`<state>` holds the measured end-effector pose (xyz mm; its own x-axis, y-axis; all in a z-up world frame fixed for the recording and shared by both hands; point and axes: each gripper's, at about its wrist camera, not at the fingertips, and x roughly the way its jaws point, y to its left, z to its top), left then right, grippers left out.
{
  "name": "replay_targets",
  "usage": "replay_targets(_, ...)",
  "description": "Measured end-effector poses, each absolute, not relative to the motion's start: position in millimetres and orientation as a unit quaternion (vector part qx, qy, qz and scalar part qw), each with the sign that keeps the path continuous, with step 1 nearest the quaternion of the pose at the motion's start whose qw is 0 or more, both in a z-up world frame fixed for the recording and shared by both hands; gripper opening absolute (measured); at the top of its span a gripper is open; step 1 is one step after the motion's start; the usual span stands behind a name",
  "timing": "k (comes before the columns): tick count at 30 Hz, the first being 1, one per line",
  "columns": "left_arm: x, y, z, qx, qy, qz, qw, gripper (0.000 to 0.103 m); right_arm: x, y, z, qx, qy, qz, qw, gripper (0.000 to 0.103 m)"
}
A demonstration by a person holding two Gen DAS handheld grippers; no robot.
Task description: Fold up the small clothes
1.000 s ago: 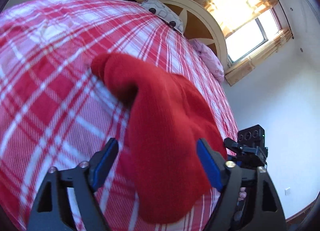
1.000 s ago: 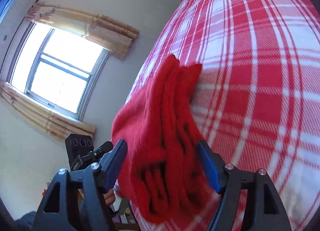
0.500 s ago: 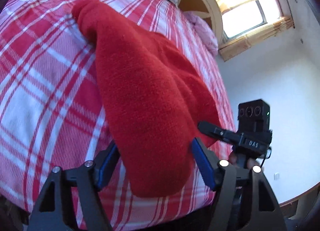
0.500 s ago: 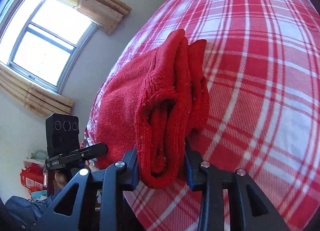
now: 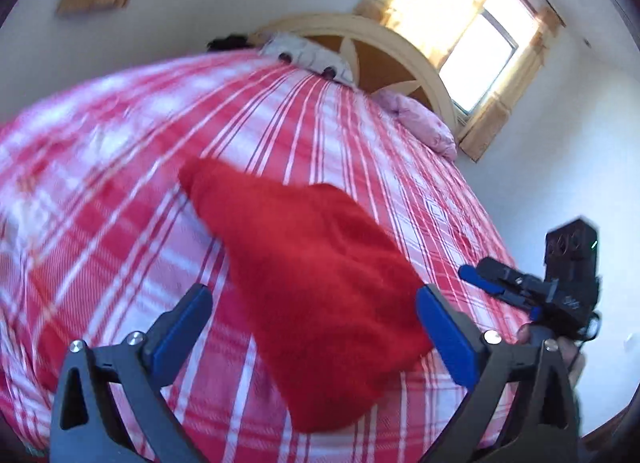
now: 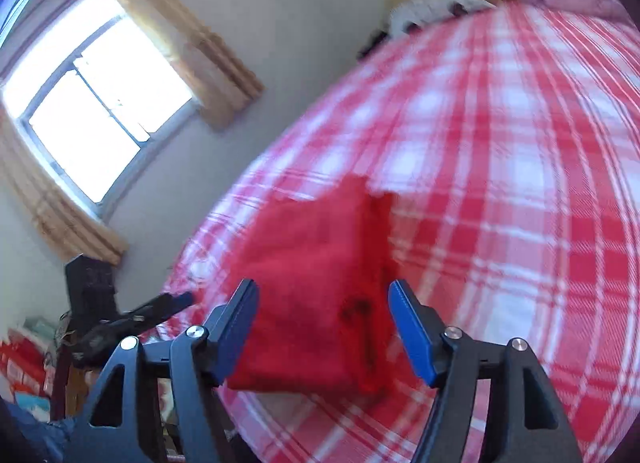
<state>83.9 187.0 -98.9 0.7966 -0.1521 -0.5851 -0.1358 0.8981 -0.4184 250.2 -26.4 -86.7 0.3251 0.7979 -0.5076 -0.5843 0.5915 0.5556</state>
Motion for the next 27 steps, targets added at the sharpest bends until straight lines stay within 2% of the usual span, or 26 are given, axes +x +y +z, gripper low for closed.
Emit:
replay_targets(4, 110.3, 171.0, -107.5, -0.159, 0.310, 0.025, 0.937, 0.103, 255.5, 15.2, -101.6, 0.126, 0.390, 0.450, 0.793, 0.068)
replay_targets(7, 134.9, 170.9, -130.8, -0.122, 0.358, 0.060, 0.924, 0.103, 260.9, 25.1, -133.8, 0.123, 0.423, 0.422, 0.792, 0.068)
replay_targets(9, 141.6, 170.3, -157.7, -0.124, 0.414, 0.059, 0.900, 0.103, 265.2, 27.9, -156.2, 0.118, 0.440, 0.421, 0.785, 0.068)
replay_targets(11, 139.4, 184.1, -172.1, -0.180, 0.409, 0.036, 0.894, 0.103, 261.0, 29.4, -162.2, 0.110, 0.422, 0.427, 0.792, 0.068)
replay_targets(16, 132.1, 191.4, -167.9, -0.192, 0.405, 0.030, 0.894, 0.103, 258.0, 29.7, -157.4, 0.101, 0.418, 0.419, 0.800, 0.068)
replay_targets(22, 109.0, 186.0, -157.4, -0.205, 0.407, 0.028, 0.890, 0.103, 212.5, -3.4, -132.7, 0.090, 0.363, 0.408, 0.833, 0.068)
replay_targets(27, 107.6, 165.6, -158.1, -0.156, 0.413, 0.033, 0.897, 0.103, 199.0, -3.1, -158.8, 0.050, 0.388, 0.379, 0.839, 0.068)
